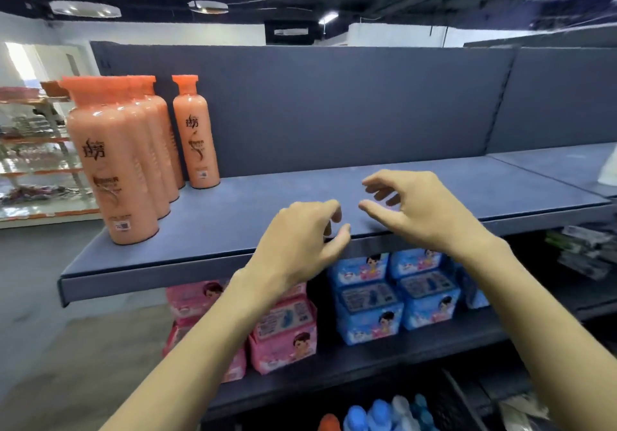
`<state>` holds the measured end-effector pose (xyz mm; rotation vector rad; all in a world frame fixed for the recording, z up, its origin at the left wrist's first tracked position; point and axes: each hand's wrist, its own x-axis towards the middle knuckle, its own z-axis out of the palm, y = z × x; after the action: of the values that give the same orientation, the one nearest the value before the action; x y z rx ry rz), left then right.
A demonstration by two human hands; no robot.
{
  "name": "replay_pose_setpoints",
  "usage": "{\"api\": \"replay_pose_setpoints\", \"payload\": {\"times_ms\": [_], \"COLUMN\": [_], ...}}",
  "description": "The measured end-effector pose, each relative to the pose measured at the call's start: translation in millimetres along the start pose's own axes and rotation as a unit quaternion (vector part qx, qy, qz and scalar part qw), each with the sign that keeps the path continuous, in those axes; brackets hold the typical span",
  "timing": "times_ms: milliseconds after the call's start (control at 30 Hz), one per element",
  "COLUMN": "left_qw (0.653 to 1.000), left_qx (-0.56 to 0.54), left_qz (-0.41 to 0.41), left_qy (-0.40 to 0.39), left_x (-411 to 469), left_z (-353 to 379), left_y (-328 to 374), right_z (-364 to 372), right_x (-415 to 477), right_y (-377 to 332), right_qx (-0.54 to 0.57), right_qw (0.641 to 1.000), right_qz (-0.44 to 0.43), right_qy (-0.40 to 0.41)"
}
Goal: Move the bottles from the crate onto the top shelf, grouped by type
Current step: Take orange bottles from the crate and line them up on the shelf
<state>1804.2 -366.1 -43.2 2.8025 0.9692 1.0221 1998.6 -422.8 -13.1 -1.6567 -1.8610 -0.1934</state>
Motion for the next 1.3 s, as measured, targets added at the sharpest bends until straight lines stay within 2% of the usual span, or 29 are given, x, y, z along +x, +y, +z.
{"api": "replay_pose_setpoints", "payload": {"times_ms": [100, 200, 300, 433, 600, 733, 1000, 1300], "left_qw": [1.0, 0.991, 0.993, 0.986, 0.963, 0.939, 0.903, 0.891], "left_qx": [-0.011, -0.111, -0.093, -0.067, -0.065, -0.053, -0.036, -0.045], "left_qz": [0.002, -0.044, -0.076, -0.081, -0.113, -0.166, -0.24, -0.277], "left_qy": [0.023, 0.059, -0.02, -0.131, -0.234, -0.296, -0.353, -0.357], "left_x": [-35.8, -79.9, -108.8, -136.0, -181.3, -216.5, -273.0, -304.0], "left_z": [12.9, 29.2, 62.8, 113.6, 170.9, 203.6, 240.0, 256.5], "left_y": [8.1, 20.4, 23.9, 20.0, 12.9, -3.4, -26.7, -47.7], "right_z": [8.4, 21.7, 42.2, 81.6, 136.7, 180.6, 275.0, 340.5], "right_x": [-44.3, -90.2, -124.6, -154.9, -185.3, -207.3, -250.7, -279.9], "right_y": [7.1, 12.7, 18.9, 32.6, 56.7, 71.0, 73.3, 63.5], "right_qx": [-0.029, -0.032, -0.018, -0.014, -0.009, 0.028, 0.044, 0.068], "right_qw": [0.999, 0.999, 0.997, 0.988, 0.962, 0.936, 0.879, 0.85], "right_qz": [0.016, 0.024, 0.055, 0.097, 0.152, 0.206, 0.237, 0.279], "right_qy": [-0.017, -0.033, -0.05, -0.116, -0.228, -0.284, -0.412, -0.441]}}
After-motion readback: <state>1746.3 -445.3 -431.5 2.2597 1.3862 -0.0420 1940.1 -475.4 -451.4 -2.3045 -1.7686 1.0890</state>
